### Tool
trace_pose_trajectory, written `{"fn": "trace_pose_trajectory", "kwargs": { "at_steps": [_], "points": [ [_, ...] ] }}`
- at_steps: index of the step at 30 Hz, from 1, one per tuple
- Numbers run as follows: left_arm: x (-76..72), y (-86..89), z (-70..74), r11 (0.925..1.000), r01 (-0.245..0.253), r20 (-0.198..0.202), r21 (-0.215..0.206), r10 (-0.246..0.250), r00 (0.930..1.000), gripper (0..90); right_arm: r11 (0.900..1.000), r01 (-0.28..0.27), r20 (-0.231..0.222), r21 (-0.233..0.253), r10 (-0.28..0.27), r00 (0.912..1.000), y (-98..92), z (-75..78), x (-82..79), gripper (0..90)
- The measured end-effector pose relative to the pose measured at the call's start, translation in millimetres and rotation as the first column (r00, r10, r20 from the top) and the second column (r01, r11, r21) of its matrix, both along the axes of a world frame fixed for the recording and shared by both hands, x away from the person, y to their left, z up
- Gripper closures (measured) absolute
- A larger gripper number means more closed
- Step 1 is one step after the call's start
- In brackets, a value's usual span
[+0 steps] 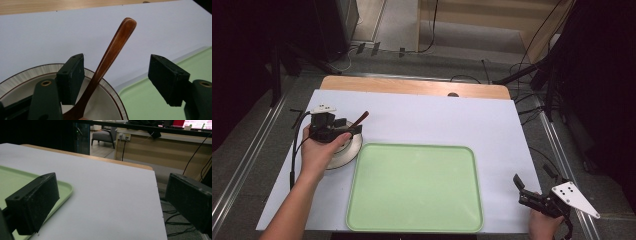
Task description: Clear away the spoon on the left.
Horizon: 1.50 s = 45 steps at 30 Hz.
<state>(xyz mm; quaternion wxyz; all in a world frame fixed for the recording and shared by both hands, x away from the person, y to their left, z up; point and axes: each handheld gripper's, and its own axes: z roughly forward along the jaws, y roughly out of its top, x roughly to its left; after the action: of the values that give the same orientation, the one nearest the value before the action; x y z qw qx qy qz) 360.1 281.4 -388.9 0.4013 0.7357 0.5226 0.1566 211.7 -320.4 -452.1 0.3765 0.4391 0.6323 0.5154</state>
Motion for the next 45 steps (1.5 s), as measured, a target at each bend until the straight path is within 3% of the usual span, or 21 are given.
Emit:
{"fn": "trace_pose_trajectory", "kwargs": {
  "at_steps": [5, 11, 17, 21, 23, 27, 28, 31, 34, 37, 41, 42, 45],
  "points": [
    [9.2, -7.8, -5.6, 0.9979, -0.032, -0.017, 0.057, 0.033, 0.9993, 35.3, 1.0, 0.0, -0.001, 0.005, 0.0, 1.0, -0.5, 0.0, -0.5, 0.0],
    [10.7, -12.9, -2.4, 0.9929, -0.064, -0.035, 0.1, 0.068, 0.997, 40.5, 1.0, -0.001, -0.003, 0.005, 0.001, 1.0, -0.6, 0.1, -0.3, 0.0],
    [17.8, -17.8, -3.2, 0.9923, -0.053, -0.052, 0.112, 0.059, 0.9969, 43.1, 1.0, 0.0, -0.003, 0.004, 0.0, 1.0, -0.3, 0.0, -0.2, 0.0],
    [23.7, -22.4, -7.0, 0.9858, -0.069, -0.073, 0.153, 0.081, 0.9941, 47.2, 1.0, 0.001, -0.004, 0.005, -0.001, 1.0, -0.3, 0.0, -0.3, 0.0],
    [26.7, -25.1, -8.0, 0.9804, -0.087, -0.084, 0.177, 0.103, 0.9912, 54.5, 1.0, 0.0, -0.004, 0.006, 0.0, 1.0, -0.3, 0.0, -0.2, 0.0],
    [28.6, -27.0, -8.3, 0.975, -0.081, -0.097, 0.207, 0.102, 0.99, 65.4, 1.0, -0.001, -0.003, 0.004, 0.001, 1.0, -0.1, 0.0, -0.1, 0.0],
    [28.6, -27.4, -8.0, 0.9718, -0.081, -0.095, 0.222, 0.104, 0.99, 65.4, 1.0, 0.0, -0.004, 0.004, 0.0, 1.0, -0.1, 0.0, 0.0, 0.0],
    [28.5, -25.8, -7.7, 0.9765, -0.069, -0.09, 0.204, 0.089, 0.992, 70.2, 1.0, -0.003, -0.001, 0.003, 0.003, 1.0, -0.2, 0.0, 0.0, 0.0],
    [27.1, -24.1, -6.3, 0.974, -0.066, -0.071, 0.217, 0.083, 0.994, 75.2, 1.0, -0.003, -0.001, 0.007, 0.003, 1.0, -0.6, -0.1, -0.2, 0.0],
    [24.4, -22.7, -3.7, 0.9657, -0.067, -0.042, 0.251, 0.08, 0.9959, 84.5, 1.0, -0.001, -0.003, 0.007, 0.001, 1.0, -0.5, 0.0, -0.1, 0.0],
    [21.7, -19.1, -0.7, 0.9599, -0.072, -0.003, 0.271, 0.076, 0.9971, 84.9, 1.0, -0.001, -0.003, 0.005, 0.001, 1.0, -0.2, 0.0, -0.1, 0.0],
    [20.2, -17.3, 0.9, 0.9553, -0.076, 0.014, 0.286, 0.075, 0.9971, 85.0, 1.0, 0.0, -0.004, 0.005, 0.0, 1.0, -0.2, 0.0, -0.1, 0.0],
    [18.1, -12.7, 3.1, 0.955, -0.091, 0.043, 0.282, 0.082, 0.9957, 85.1, 1.0, 0.0, -0.003, 0.005, 0.0, 1.0, -0.3, 0.0, -0.2, 0.0]
  ]
}}
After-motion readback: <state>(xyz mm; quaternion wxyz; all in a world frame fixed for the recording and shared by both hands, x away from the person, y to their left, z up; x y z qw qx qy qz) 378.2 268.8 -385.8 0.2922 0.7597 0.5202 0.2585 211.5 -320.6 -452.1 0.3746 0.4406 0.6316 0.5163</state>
